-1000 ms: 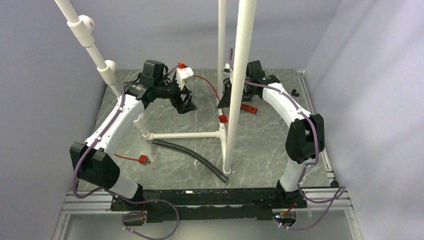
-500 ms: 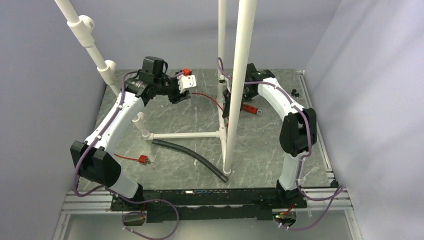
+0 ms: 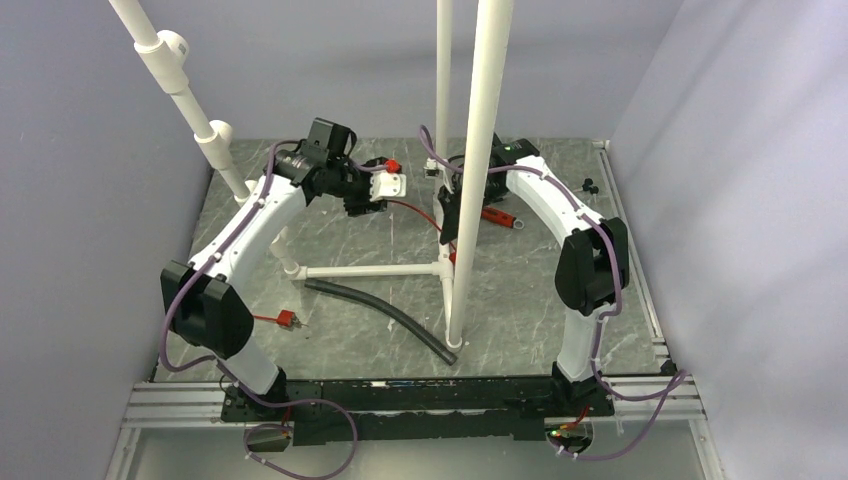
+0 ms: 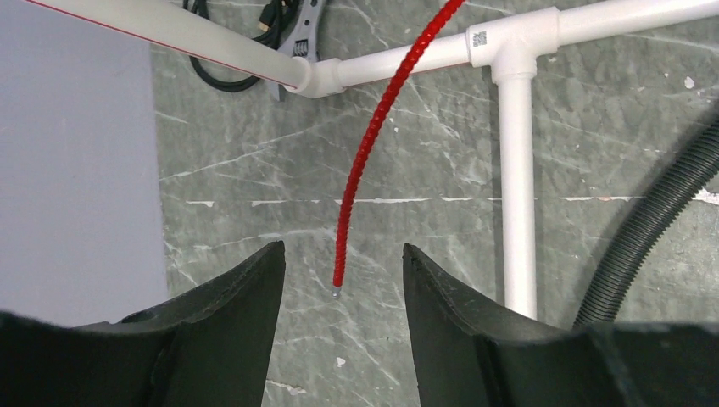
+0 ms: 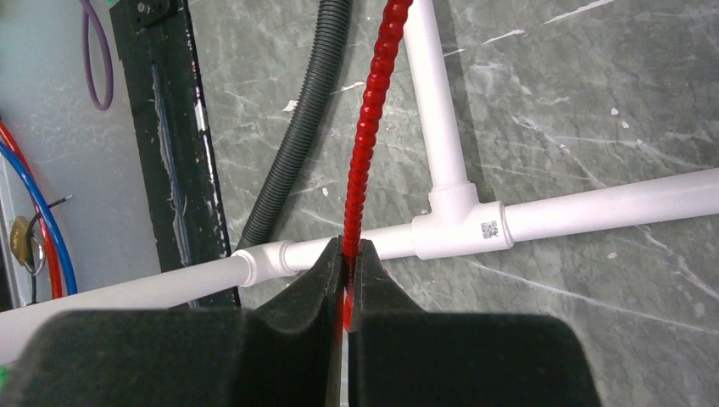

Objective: Lock with the key
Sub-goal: Lock the lock.

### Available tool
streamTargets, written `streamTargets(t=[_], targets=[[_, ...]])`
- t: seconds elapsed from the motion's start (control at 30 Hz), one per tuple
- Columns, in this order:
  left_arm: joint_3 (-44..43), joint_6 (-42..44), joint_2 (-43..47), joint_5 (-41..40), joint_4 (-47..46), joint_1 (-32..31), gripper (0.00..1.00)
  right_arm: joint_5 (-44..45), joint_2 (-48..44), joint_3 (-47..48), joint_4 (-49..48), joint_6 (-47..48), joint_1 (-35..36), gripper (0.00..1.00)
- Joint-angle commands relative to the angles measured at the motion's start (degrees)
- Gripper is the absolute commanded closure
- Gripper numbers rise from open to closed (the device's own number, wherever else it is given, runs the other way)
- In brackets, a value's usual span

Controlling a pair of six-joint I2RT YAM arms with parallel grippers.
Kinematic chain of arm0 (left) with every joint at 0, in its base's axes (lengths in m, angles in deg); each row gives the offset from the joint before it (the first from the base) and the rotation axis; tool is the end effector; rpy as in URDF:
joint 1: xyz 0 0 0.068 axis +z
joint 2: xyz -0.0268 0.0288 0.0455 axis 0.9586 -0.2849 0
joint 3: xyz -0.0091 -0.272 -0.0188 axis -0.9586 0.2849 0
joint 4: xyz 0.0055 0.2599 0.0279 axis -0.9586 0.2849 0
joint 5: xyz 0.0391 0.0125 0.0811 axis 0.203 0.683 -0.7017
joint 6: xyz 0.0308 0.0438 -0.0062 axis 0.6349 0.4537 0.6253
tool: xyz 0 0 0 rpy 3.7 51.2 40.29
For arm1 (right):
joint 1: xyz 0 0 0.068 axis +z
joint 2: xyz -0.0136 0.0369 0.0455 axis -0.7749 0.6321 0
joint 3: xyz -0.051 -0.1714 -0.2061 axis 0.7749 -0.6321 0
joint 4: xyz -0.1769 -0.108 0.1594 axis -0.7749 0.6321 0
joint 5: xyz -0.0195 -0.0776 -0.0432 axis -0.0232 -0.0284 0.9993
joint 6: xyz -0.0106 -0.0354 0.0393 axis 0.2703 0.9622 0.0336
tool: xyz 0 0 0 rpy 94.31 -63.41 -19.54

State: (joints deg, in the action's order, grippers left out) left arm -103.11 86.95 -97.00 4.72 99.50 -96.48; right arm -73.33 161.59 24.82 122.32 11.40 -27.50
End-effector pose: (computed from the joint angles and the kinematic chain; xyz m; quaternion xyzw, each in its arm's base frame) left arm 0.3136 -0.1546 0.3545 0.6902 0.5777 -0.1309 0.4156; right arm 0.3428 0.1772 0.2845 -0.5054 0.7476 0.4009 0.1582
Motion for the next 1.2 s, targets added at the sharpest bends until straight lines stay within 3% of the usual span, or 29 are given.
streamTargets(t=[0.0,0.33,0.57,0.77,0.8,1.0,1.17], targets=[[-1.58,2.0,-1.1,1.28,1.88,-0.42,0.43,-0.81,-1.97,2.51,1.54,1.93,0.76,1.0],[-2.46,6.12,-4.24,-3.39,4.08,-1.75,0.5,-1.24,-2.26,1.93,1.17,0.87,1.63,1.0],[-3.77,6.51,-6.0,-5.94,4.87,-1.91,0.61,-1.33,-2.15,1.53,1.08,0.26,2.26,1.0],[-3.97,5.3,-6.04,-5.55,5.08,-2.37,0.98,-1.17,-2.54,0.98,0.08,-0.68,2.42,1.0],[-3.93,3.37,-5.77,-4.99,4.65,-2.37,1.0,-1.22,-2.73,0.74,-0.29,-1.0,2.38,1.0],[-6.03,-5.04,-4.92,0.32,5.69,-0.59,1.0,-4.02,-5.42,-2.98,-6.2,-4.71,-0.8,0.45],[-6.74,-8.04,-2.65,2.56,4.6,-0.15,1.0,-7.0,-10.34,-9.22,-17.48,-7.8,-4.32,0.26]])
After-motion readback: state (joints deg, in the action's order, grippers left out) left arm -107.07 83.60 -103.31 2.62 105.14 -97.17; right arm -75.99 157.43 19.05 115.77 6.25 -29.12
